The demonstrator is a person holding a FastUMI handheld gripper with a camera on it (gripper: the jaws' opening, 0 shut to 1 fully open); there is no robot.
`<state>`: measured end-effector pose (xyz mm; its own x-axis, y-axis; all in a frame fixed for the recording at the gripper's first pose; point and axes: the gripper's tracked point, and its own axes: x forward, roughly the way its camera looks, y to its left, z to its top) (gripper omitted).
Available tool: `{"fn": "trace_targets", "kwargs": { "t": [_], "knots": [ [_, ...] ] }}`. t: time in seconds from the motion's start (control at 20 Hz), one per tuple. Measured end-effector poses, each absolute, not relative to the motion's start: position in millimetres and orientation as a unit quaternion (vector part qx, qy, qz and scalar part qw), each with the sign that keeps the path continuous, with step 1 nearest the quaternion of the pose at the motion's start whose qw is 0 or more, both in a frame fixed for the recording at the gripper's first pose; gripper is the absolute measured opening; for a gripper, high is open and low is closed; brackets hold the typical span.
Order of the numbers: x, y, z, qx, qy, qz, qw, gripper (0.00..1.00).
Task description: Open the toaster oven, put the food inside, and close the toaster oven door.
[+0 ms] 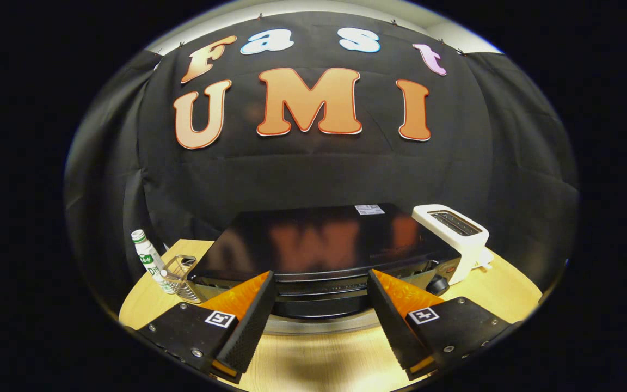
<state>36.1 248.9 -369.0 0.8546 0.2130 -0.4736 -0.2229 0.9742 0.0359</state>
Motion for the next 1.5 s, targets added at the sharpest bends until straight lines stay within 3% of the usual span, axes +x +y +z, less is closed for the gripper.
{"fn": "trace_targets", "kwargs": {
  "t": [0.65, 1.5],
  "knots": [
    [-48.9, 216.0, -391.8, 0.014, 0.304, 0.119, 0.945, 1.00],
    [-123.5, 194.3, -497.5, -0.030, 0.423, 0.117, 0.898, 1.00]
  ]
}}
